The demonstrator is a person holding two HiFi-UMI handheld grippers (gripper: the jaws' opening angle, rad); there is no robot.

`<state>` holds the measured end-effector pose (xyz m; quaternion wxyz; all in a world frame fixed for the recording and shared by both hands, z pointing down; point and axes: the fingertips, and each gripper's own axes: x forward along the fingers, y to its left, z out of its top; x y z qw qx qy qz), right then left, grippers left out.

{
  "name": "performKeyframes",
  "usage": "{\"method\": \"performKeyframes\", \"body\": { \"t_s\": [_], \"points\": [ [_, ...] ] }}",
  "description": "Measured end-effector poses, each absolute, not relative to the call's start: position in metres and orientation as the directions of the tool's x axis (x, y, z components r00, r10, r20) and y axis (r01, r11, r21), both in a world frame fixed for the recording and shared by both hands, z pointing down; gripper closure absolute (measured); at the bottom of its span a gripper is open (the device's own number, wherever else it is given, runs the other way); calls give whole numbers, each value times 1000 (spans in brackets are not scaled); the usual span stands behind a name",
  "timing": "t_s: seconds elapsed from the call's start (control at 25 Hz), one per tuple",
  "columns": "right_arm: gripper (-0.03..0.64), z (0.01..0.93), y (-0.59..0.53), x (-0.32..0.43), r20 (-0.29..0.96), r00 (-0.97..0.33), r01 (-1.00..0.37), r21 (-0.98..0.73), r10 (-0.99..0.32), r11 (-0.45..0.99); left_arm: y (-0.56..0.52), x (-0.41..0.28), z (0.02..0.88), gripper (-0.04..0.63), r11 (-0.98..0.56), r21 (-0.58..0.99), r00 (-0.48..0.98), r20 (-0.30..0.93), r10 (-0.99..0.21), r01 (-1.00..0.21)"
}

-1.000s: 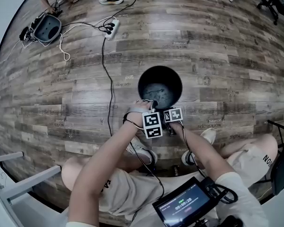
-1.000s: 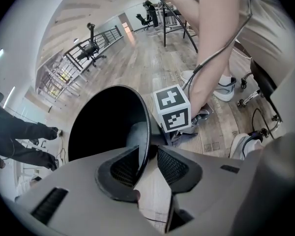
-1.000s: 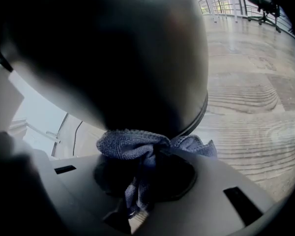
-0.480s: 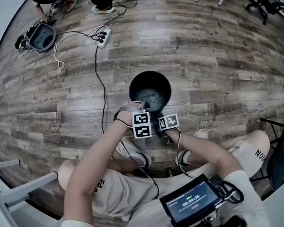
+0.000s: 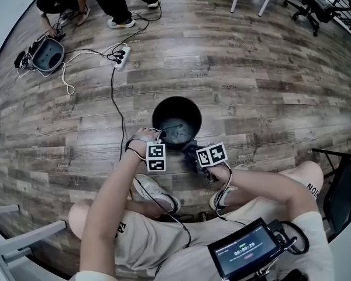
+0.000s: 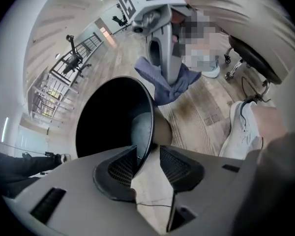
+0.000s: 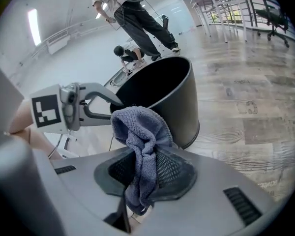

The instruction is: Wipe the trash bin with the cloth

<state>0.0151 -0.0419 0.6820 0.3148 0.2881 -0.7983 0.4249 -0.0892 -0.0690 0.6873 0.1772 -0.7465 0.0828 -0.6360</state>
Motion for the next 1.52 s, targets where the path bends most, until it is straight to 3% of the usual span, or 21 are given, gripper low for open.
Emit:
{"method": "performKeyframes", "body": {
  "t_s": [0.32,0.96,1.52],
  "points": [
    [537,641,-34,20,729,-656,-700,-489,-195,521,-69,-85,691,446,-937,-339,160,933,-323,85],
    [537,659,-49,21,743,-642,-715,-491,-190,498,-57,-44,693,463,-957,-284,158,944,-291,-66],
    [537,702,-56,12,777,-608,-723,-457,-162,519,-53,-38,685,472,-955,-297,215,931,-293,-16]
  ]
}}
